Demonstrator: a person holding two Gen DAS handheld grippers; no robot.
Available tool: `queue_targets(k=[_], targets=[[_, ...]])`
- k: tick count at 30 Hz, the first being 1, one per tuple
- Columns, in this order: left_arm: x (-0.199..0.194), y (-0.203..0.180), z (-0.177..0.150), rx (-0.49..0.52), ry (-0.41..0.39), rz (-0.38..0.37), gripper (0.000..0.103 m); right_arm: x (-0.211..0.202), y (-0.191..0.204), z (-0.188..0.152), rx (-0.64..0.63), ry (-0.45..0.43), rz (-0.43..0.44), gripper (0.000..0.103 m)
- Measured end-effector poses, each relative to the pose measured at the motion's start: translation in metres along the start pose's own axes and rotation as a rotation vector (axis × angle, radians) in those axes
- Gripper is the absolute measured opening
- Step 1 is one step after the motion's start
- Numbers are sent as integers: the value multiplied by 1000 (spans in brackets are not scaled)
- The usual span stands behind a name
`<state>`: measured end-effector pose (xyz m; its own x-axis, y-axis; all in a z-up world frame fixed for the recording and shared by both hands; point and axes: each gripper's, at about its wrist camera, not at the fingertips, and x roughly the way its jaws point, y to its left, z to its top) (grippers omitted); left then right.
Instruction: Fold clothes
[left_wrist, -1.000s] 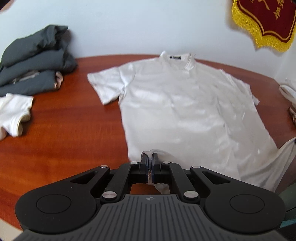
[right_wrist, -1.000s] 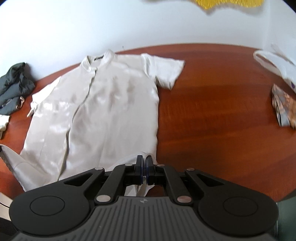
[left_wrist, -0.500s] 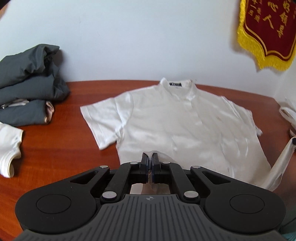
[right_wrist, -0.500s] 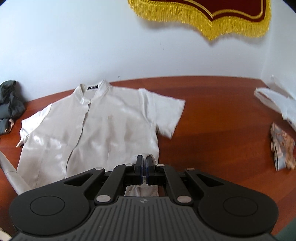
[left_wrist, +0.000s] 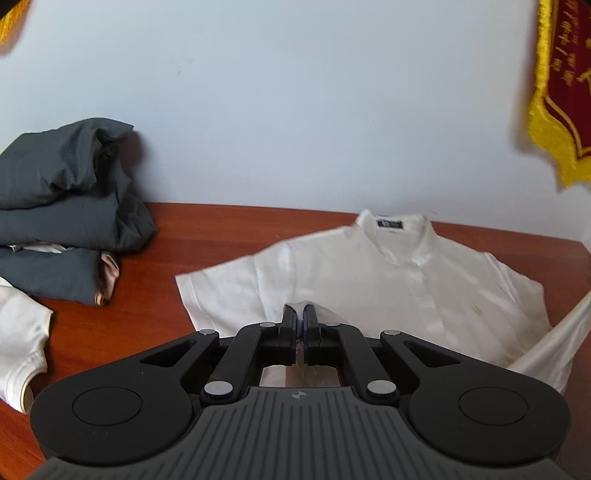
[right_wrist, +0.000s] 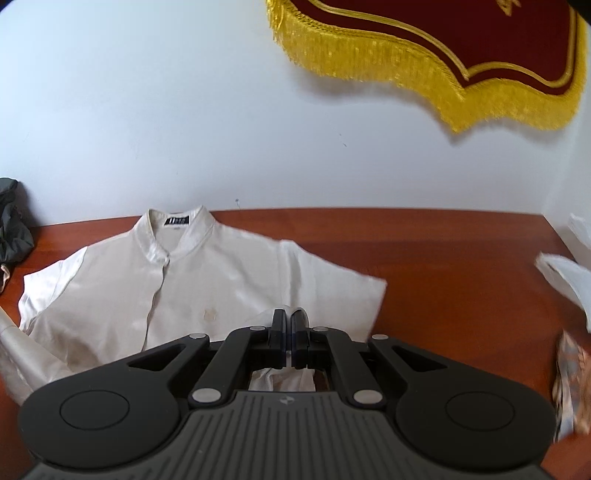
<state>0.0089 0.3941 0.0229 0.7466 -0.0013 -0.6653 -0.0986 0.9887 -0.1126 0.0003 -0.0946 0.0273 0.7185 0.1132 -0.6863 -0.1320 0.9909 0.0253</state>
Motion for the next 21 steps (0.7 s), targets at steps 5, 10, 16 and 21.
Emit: queue_targets(k=[5,10,16,21], targets=[[30,4,18,-27,9,53,4,38,0,25,-21,7,12,3],[77,9,25,-33,85,100,4,86,0,40,-32,62,23,3],[127,17,17,-60,195,80,16,137,-1,36,-29,138,50,19],[135,22,17,-61,206,73,46,144,0,30,-65,133,40,44]])
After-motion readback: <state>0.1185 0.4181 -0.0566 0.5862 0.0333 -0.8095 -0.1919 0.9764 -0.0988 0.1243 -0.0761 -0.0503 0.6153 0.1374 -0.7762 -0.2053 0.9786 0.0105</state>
